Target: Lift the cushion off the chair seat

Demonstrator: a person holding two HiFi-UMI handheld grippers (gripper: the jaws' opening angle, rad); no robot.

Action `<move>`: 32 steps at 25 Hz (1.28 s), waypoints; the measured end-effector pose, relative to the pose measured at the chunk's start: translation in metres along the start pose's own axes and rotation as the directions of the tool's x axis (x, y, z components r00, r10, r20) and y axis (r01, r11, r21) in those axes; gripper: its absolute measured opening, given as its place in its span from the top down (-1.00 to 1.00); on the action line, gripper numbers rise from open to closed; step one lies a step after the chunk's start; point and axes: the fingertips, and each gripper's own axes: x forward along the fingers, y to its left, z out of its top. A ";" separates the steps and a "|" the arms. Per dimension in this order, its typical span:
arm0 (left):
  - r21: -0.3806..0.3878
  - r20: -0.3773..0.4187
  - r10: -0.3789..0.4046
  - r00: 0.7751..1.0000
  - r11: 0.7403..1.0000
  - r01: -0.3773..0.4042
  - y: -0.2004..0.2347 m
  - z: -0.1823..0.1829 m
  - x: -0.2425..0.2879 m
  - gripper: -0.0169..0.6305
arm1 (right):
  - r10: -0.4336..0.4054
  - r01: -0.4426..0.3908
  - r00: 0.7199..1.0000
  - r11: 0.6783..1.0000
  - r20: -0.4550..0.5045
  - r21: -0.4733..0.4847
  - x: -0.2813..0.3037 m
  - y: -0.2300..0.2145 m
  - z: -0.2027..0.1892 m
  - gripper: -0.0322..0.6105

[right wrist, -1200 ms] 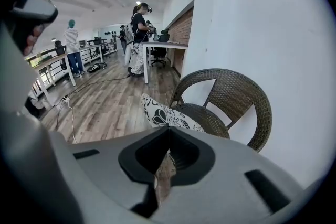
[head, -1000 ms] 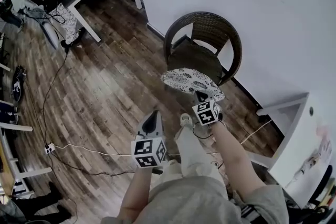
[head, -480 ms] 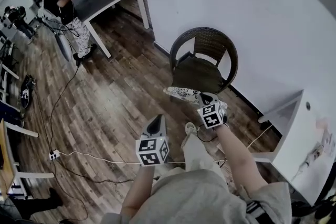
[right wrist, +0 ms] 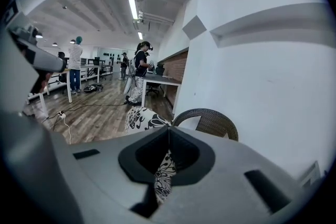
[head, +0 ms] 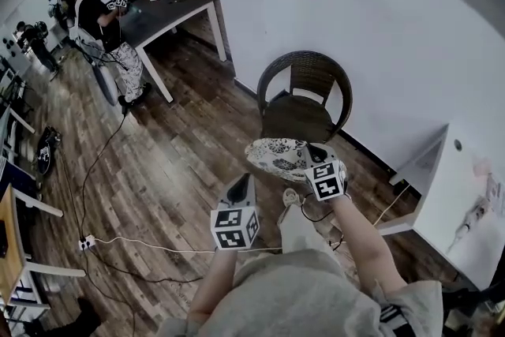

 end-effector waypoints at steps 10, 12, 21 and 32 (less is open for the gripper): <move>-0.020 0.006 0.024 1.000 1.000 -0.023 -0.006 0.011 -0.048 0.91 | 0.018 -0.020 1.000 0.997 0.026 0.075 -0.071 0.024 0.016 0.89; -0.029 0.013 0.028 1.000 0.999 -0.027 -0.006 0.014 -0.054 0.91 | 0.021 -0.025 0.999 0.995 0.036 0.097 -0.081 0.027 0.019 0.89; -0.033 0.044 0.046 0.998 0.998 -0.044 -0.005 0.017 -0.055 0.91 | 0.038 -0.054 0.993 0.988 0.112 0.143 -0.103 0.034 0.038 0.89; -0.023 0.029 0.039 0.999 0.999 -0.039 -0.011 0.015 -0.048 0.91 | 0.058 -0.076 0.990 0.987 0.129 0.140 -0.107 0.042 0.043 0.89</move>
